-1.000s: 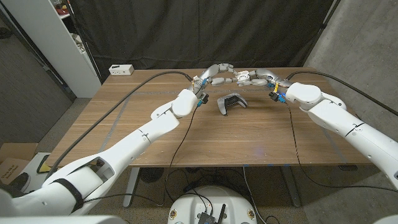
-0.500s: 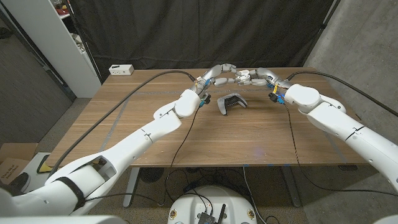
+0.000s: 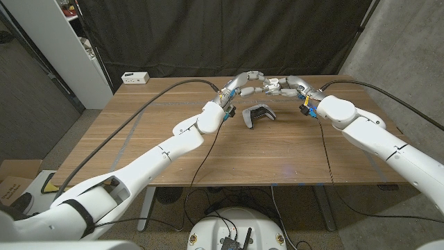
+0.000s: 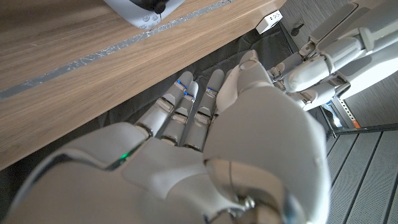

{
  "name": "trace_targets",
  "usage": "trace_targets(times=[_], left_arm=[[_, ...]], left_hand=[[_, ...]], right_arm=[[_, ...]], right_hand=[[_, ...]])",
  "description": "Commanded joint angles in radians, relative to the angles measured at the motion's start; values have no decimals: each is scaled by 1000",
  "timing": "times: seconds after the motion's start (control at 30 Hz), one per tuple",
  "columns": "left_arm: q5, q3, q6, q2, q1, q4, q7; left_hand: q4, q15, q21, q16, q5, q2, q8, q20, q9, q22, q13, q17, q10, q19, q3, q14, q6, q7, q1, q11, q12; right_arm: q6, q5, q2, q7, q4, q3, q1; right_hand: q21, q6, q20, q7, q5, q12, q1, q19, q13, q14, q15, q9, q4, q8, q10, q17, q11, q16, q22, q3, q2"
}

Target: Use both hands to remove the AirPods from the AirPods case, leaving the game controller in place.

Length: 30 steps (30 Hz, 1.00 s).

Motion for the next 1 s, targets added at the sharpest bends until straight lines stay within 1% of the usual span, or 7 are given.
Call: trace_targets(times=[0.03,0.17,0.27,0.43,0.5,0.8,1.0], left_arm=[[30,4,25,-2,10,-11,20],[52,9,38,-1,12,-15,34],[68,13,48,-2,12,-16,43],[85,17,57,-4,12,-16,58],[90,17,62,-6,14,-17,64],[84,12,34,-11,16,-2,86],[83,13,35,-17,13,7,90]], left_hand=[[7,-83,4,3,-1,-1,-1,-5,0,2,3,5,3,4,0,8,-5,2,-7,-1,3],[7,-82,5,4,-1,1,1,-5,-3,2,3,5,6,5,1,10,-4,2,-5,0,4],[8,-83,6,5,0,4,4,-5,-5,3,4,5,10,6,2,13,0,2,-3,-2,5],[8,-87,7,6,0,9,8,-5,-9,3,4,4,16,7,5,16,7,2,2,-10,7],[8,-87,7,6,0,10,8,-5,-11,3,4,4,18,8,5,17,7,2,4,-7,8],[13,-89,10,9,-1,17,9,-9,-17,4,5,5,26,11,8,24,9,2,3,-10,10],[19,-92,12,11,-2,23,10,-9,-21,4,6,6,33,13,9,29,9,2,-1,-11,13]], right_arm=[[-7,-17,-1,-22,-18,7,-12],[-10,-17,-1,-27,-22,12,-16],[-9,-16,-3,-28,-25,14,-18],[-9,-29,-4,-35,-34,12,-20],[-8,-34,-5,-37,-38,12,-22],[-19,-55,-7,-43,-50,7,-21],[-15,-66,-7,-47,-53,6,-23]], right_hand=[[3,129,3,18,11,8,5,8,3,10,-149,78,2,15,12,1,-2,-2,0,12,2],[2,129,4,18,11,9,3,7,5,10,-149,79,4,14,12,2,-3,-2,-1,12,2],[2,129,4,18,12,12,2,7,6,12,-149,81,4,14,15,3,2,-3,-1,12,1],[1,130,5,19,13,16,2,7,7,15,-149,83,4,14,21,3,4,-4,-1,13,1],[1,130,5,19,13,17,1,7,8,15,-149,83,4,14,22,3,3,-5,-1,14,1],[0,134,7,18,14,22,-2,7,10,20,-147,85,5,14,26,1,4,-10,-1,15,-2],[-1,134,7,20,15,25,-3,6,12,22,-148,85,5,12,28,0,5,-15,-1,18,-3]])
